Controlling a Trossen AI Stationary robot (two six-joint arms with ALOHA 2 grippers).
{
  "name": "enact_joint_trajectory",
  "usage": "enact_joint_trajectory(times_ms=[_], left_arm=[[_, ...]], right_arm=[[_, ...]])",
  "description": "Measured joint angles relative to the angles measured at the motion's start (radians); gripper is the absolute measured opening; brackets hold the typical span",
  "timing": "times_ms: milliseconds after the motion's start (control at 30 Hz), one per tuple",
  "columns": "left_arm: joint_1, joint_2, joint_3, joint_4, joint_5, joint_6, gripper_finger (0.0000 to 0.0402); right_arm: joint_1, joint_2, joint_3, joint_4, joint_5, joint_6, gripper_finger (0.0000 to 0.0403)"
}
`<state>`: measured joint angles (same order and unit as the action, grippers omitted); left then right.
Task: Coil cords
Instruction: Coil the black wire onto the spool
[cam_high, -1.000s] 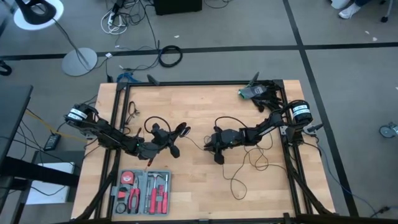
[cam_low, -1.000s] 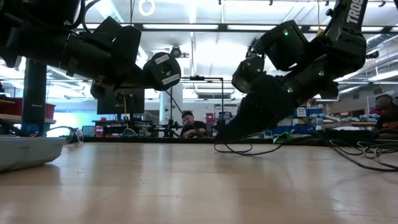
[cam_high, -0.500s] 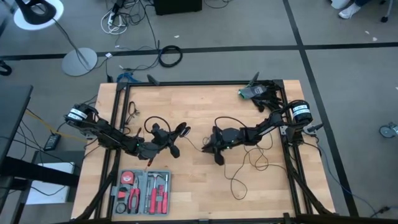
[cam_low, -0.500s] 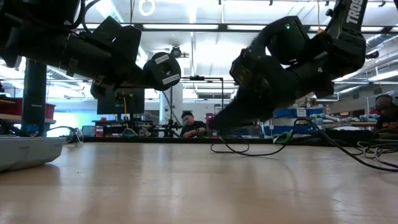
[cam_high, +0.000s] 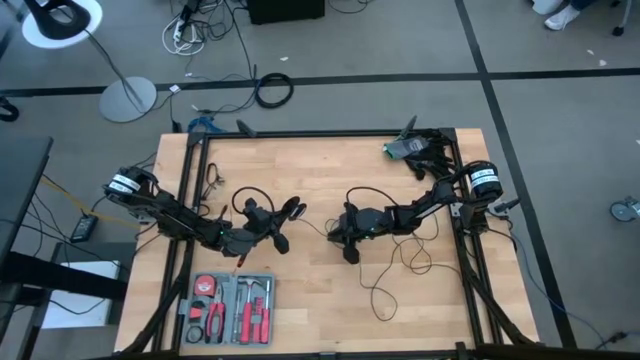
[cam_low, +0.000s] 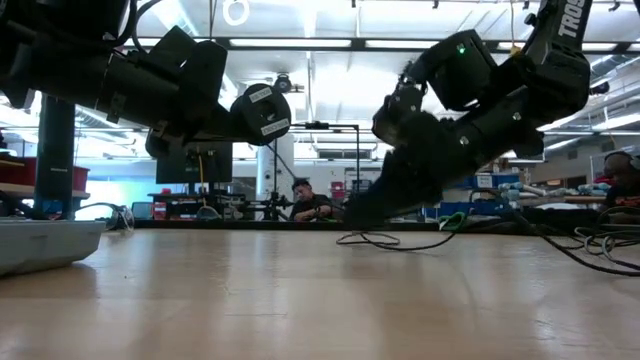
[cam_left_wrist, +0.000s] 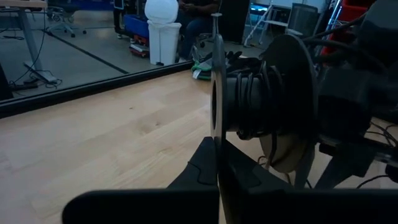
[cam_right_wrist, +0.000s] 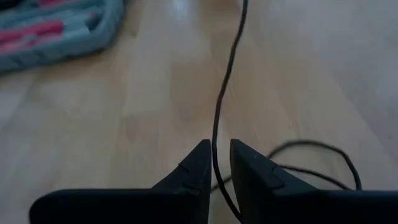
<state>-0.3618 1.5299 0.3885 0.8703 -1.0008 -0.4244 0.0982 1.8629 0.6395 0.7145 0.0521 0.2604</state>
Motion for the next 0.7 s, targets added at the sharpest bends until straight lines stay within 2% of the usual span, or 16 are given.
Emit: enact_joint_trajectory(times_ms=[300,567,700], left_arm=[[0.0,0.0,0.0,0.0,0.0,0.0,0.0],[0.0,0.0,0.0,-0.001,0.0,0.0,0.0],[0.0,0.0,0.0,-0.001,0.0,0.0,0.0]], right_arm=[[-0.003,0.0,0.0,-0.003,0.034,-0.026,0.0055],[-0.009,0.0,0.0,0.004,0.034,-0.021,0.0009],[-0.01,0.0,0.0,0.004,0.037,-0.023,0.0008]])
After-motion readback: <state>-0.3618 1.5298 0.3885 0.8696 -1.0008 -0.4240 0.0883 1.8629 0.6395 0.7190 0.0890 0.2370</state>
